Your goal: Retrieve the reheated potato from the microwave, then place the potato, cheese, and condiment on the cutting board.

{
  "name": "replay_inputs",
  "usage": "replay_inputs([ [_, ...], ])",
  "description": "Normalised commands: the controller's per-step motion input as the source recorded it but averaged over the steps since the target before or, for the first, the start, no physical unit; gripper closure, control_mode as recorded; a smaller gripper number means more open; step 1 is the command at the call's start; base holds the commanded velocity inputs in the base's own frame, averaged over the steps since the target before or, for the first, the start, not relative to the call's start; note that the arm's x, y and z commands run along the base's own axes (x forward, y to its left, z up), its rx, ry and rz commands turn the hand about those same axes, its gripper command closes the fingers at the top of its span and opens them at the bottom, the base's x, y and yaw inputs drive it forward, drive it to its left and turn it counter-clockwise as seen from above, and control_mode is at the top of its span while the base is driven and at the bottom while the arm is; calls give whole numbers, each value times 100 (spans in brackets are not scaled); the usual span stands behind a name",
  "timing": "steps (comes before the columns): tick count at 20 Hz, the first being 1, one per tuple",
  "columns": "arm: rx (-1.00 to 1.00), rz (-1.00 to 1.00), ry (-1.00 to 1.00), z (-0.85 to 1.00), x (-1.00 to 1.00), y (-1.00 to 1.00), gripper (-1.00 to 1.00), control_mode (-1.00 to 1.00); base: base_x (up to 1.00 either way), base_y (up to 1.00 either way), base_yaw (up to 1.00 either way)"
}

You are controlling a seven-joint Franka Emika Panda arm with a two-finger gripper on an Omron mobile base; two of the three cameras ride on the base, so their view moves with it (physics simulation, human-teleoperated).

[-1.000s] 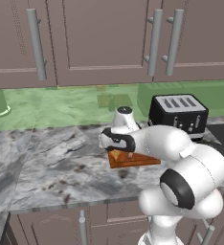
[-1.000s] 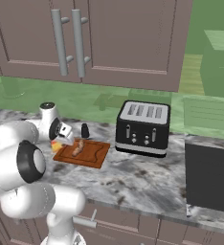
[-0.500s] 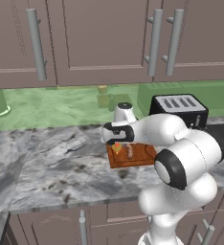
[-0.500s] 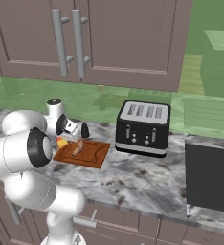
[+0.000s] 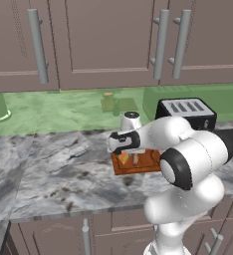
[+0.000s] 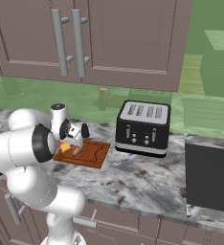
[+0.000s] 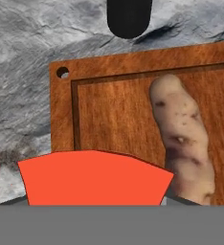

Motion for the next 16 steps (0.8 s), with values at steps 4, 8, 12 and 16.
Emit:
replay_inputs([
  [4, 0, 0, 1, -34, 2, 0, 100, -100, 0, 0, 0],
  [8, 0, 0, 1, -23, 0, 0, -100, -100, 0, 0, 0],
  [12, 0, 0, 0, 0, 0, 0, -100, -100, 0, 0, 0],
  [16, 1, 0, -5, 47, -12, 0, -100, -100, 0, 0, 0],
])
